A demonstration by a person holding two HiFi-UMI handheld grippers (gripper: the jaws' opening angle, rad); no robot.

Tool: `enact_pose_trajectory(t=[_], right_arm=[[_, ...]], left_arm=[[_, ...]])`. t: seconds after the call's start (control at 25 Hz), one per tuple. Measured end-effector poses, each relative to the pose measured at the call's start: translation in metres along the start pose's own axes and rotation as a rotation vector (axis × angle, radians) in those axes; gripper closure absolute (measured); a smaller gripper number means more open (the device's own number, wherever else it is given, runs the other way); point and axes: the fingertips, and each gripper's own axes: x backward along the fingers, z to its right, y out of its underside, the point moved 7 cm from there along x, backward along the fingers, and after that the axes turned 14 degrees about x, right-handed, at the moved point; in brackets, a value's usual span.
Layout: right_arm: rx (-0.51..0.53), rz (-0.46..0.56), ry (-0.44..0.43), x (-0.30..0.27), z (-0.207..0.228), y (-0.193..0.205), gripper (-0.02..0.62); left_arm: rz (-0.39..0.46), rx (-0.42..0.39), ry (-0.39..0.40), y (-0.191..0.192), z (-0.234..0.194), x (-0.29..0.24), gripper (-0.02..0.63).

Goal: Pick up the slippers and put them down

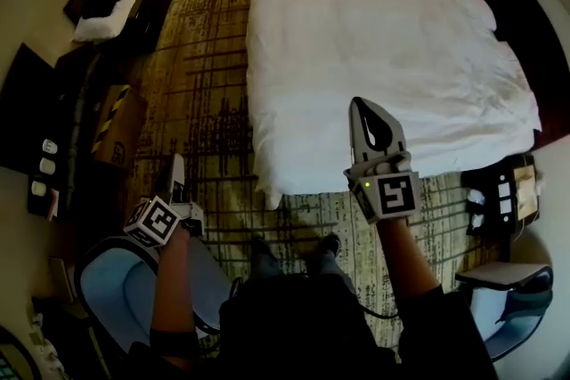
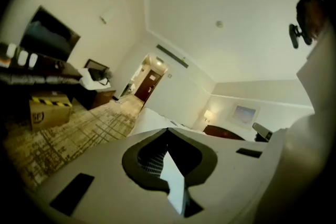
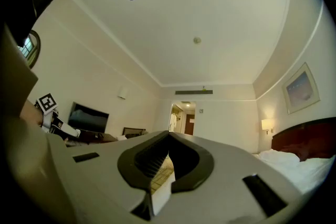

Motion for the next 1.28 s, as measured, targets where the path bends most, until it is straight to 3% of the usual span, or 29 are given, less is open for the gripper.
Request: enact_pose_trajectory(t=[0.2,0.36,0.72,1.0,1.28], right_arm=[[-0.026,-0.155,0.059,0.042,0.024,0.053,0.586],[-0.055,-0.293,0.1,0.08,0.038,0.101,0.586],[-0.164,-0.523,0.182,0.168,0.048,0.19,0.586],[-0.183,-0.546,0.252,0.202,0.066,0.203,0.586],[-0.208,-0.572,0.369,0.263,0.126,0.227,0.586]], left_arm=[[-0.029,-0.344,0.079,0.032,0.047,-0.029,0.606],[-0.037,-0.485,0.122,0.064,0.068,-0.051,0.606],[-0.145,-0.622,0.147,0.132,0.079,-0.086,0.606],[-0.213,-0.629,0.22,0.167,0.112,-0.114,0.606],[-0.297,-0.685,0.346,0.244,0.194,-0.155,0.606]])
